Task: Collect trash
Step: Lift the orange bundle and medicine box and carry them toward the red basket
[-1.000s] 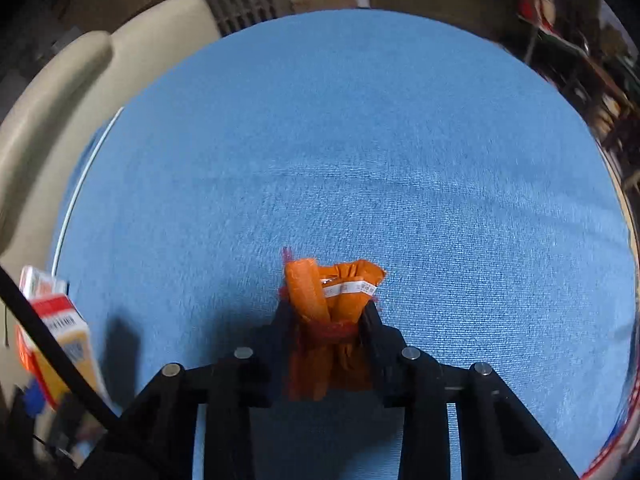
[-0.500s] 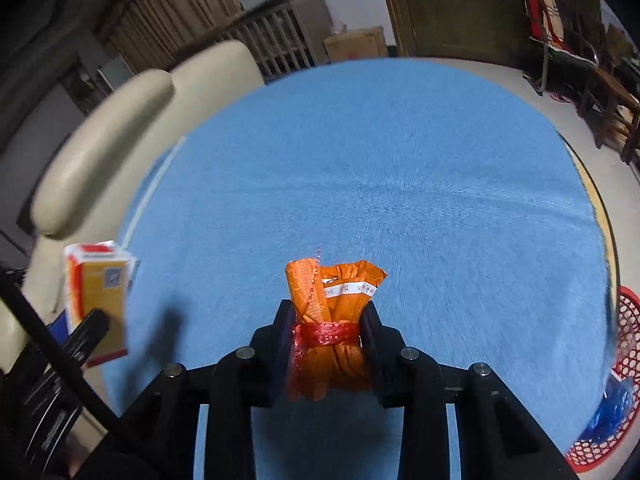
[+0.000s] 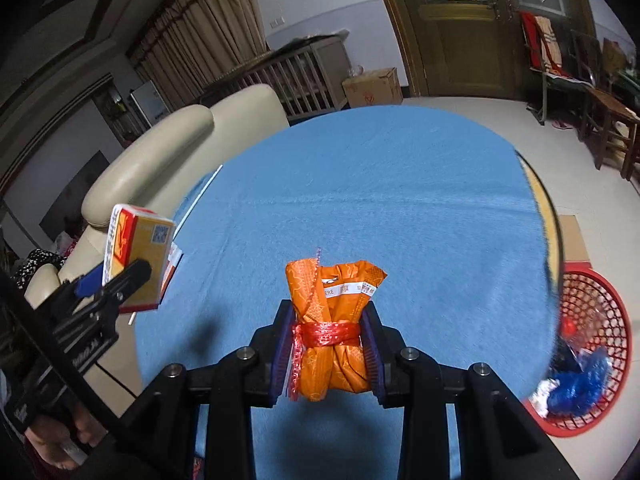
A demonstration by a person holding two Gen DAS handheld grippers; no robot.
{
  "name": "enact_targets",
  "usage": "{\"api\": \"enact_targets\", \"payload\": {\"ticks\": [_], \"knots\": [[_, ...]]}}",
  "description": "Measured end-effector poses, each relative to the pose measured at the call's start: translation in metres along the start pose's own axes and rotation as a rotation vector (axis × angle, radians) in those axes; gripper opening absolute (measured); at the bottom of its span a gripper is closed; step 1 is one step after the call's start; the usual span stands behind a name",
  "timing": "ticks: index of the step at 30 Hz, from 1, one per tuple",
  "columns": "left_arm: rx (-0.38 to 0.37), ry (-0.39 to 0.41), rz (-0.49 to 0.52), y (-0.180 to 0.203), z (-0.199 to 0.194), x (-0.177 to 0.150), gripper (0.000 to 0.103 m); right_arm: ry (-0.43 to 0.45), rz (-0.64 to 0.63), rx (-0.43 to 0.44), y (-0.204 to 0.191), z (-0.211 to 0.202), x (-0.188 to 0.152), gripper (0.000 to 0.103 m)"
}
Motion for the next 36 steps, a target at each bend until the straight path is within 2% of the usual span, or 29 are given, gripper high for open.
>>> {"api": "enact_targets", "payload": {"ticks": [15,36], "knots": [[-0.018,0.050,0.088,0.046,-0.034,0.004,0.054,0.076,0.052,0.030,0.024,-0.071,-0.038,0.035],[-0.045,0.044,0.173,0.085,-0.037,0.003,0.054,0.113,0.108,0.032,0.048,-0.091,-0.046,0.035]]}}
Point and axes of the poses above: each gripper's, at about its wrist camera, not at the fingertips, and z roughly the way its jaws point, y to its right, x to its top, the point moved 4 cm from there along z, roughly the way its jaws point
